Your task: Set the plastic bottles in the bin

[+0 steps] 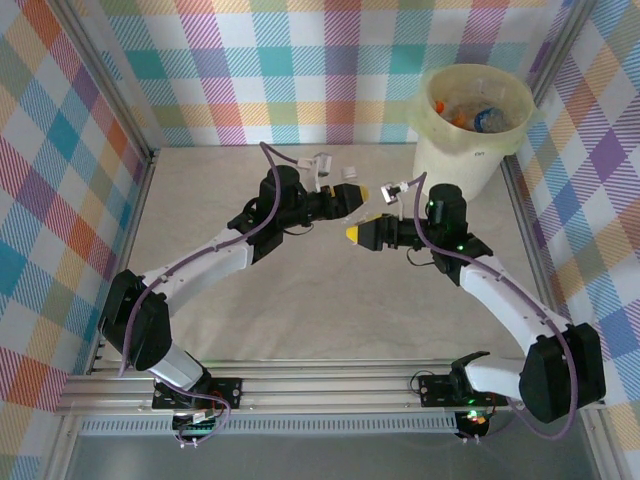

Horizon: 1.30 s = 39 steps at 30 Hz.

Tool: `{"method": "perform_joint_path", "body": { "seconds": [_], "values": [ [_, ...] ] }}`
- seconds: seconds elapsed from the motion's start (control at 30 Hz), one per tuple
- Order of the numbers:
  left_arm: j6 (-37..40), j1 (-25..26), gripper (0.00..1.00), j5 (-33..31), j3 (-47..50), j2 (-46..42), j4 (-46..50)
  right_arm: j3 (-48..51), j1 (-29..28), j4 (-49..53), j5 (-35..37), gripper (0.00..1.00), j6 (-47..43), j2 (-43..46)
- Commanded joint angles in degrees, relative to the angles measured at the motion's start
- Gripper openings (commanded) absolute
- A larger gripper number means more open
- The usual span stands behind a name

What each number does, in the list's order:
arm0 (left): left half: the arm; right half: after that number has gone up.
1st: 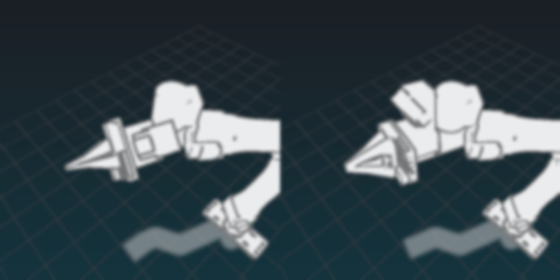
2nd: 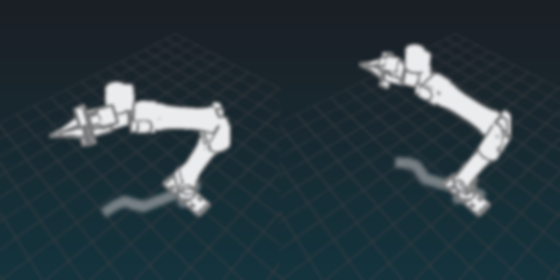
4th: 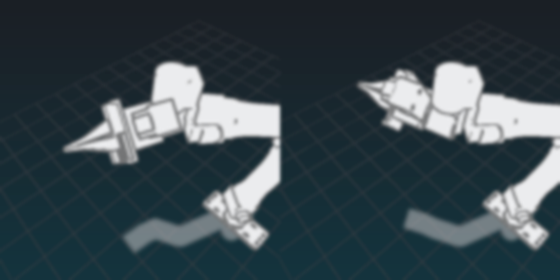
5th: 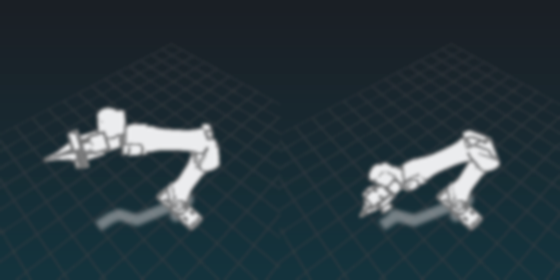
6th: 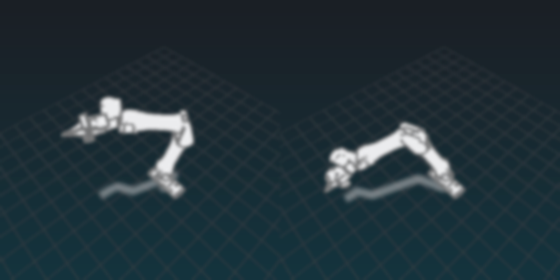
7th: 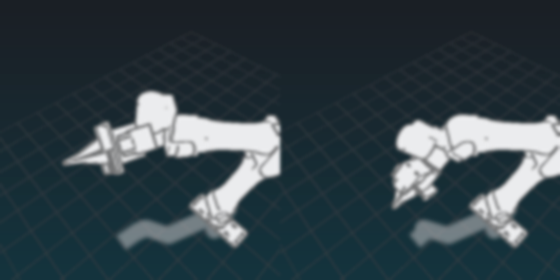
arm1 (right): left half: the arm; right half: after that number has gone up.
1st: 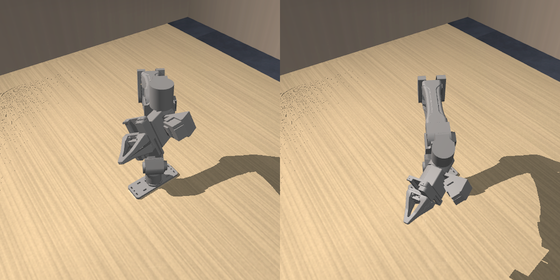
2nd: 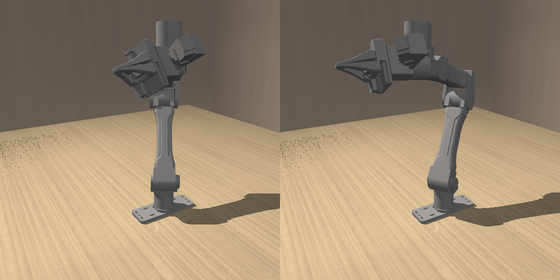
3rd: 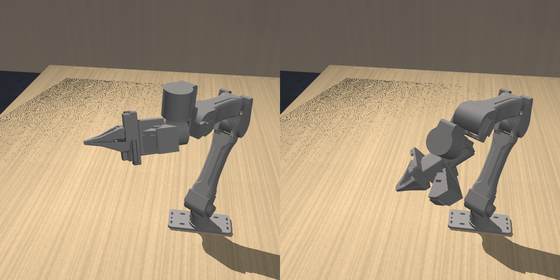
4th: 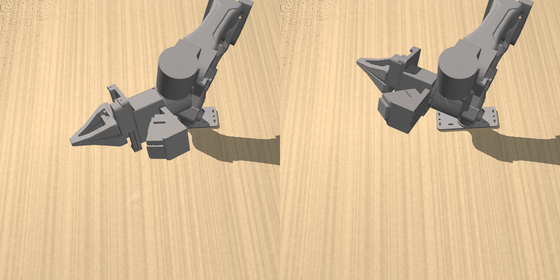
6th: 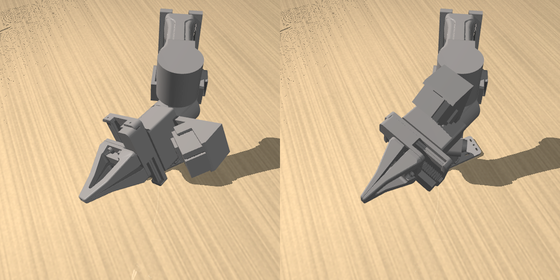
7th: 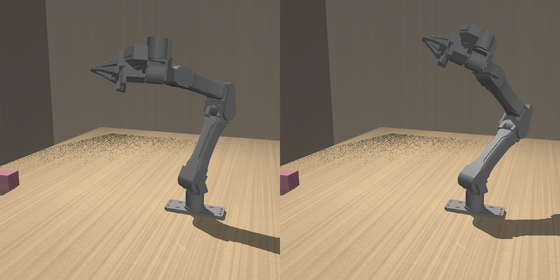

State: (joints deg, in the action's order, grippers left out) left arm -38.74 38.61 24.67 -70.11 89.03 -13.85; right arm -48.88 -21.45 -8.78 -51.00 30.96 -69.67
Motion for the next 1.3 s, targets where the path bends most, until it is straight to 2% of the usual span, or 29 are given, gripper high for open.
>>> {"method": "perform_joint_path", "body": {
  "seconds": [0.0,0.13,0.2,0.33,0.43,0.57,0.67,0.8,0.93,1.13,1.27],
  "values": [
    [1.5,0.6,0.52,1.4,-0.4,-0.8,-3.0,-1.6,-0.6,-2.7,-2.2,0.78,-0.5,-0.2],
    [1.1,0.7,0.53,1.3,-0.6,-0.6,-3.0,-1.9,-0.6,0.6,-0.5,0.6,-2.9,0.5],
    [1.1,0.7,0.58,0.8,-0.7,-0.7,-2.5,-2.6,-0.6,3.0,1.4,0.54,-4.1,0.7],
    [3.2,0.7,0.9,-3.1,-2.5,-2.4,4.2,-3.9,-0.4,8.8,9.1,0.49,-7.4,1.2],
    [6.1,0.6,1.0,-8.1,-3.8,-5.6,10.9,-6.2,0.9,14.5,17.1,0.48,-8.8,1.1],
    [8.5,0.4,1.0,-17.2,-1.9,-13.1,16.1,-12.4,4.3,22.7,28.0,0.46,-8.4,-0.6],
    [8.8,0.2,1.0,-28.1,1.4,-20.0,19.6,-17.8,9.6,24.6,29.3,0.46,-9.3,-2.9],
    [11.0,0.0,1.0,-42.2,4.2,-26.3,27.6,-31.5,17.3,30.8,26.6,0.49,-12.0,-9.2],
    [10.8,-0.1,1.0,-53.9,7.1,-29.3,35.8,-45.8,19.9,38.7,32.9,0.51,-18.9,-16.9],
    [10.6,-0.2,1.0,-65.3,9.1,-29.9,44.0,-65.2,22.4,46.5,44.8,0.52,-26.3,-29.3],
    [10.7,-0.4,1.0,-67.9,11.2,-31.0,44.7,-81.2,22.8,53.5,52.5,0.53,-31.3,-39.8]
  ]
}}
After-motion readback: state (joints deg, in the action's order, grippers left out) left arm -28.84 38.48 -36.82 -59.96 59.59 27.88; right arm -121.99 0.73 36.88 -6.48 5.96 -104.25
